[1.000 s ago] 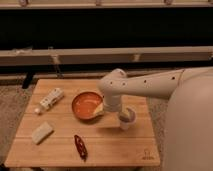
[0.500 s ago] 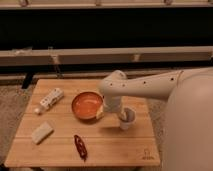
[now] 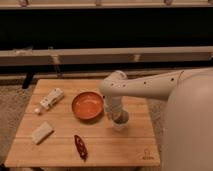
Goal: Place the ceramic cup in the ceramic bowl
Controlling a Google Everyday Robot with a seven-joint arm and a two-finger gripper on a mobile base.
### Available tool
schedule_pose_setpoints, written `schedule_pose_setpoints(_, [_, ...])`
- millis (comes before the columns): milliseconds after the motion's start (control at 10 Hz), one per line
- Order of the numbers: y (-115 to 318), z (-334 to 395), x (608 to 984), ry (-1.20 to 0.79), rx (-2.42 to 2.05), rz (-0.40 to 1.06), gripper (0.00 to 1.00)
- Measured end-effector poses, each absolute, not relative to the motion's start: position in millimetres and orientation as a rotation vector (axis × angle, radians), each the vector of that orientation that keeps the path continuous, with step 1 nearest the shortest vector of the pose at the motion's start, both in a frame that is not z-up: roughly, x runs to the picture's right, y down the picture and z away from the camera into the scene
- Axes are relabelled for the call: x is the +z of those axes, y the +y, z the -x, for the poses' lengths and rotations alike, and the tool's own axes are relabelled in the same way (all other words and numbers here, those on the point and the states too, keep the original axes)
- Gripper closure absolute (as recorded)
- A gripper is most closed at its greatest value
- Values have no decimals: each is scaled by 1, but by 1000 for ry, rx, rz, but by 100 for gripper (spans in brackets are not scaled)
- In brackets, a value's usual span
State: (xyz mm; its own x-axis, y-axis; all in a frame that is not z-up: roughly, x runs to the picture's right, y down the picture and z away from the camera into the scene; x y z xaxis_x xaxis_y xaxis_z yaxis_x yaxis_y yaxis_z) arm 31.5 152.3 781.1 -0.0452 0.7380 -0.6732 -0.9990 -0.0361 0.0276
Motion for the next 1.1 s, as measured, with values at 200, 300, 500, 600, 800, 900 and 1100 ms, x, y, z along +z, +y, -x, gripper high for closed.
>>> schedule_pose_setpoints(200, [152,-34,780,597,1537,570,99])
schedule_pose_setpoints(300, [149,-34,778,596,1535,569,100])
schedule_pose_setpoints(500, [131,-33,761,593,1528,567,100])
schedule_pose_setpoints(600, [126,-33,756,593,1527,566,100])
schedule_pose_setpoints(800, [123,-31,754,590,1519,566,100])
schedule_pose_setpoints(900, [120,-31,751,591,1516,565,100])
schedule_pose_setpoints(1100, [107,-31,737,586,1498,560,100])
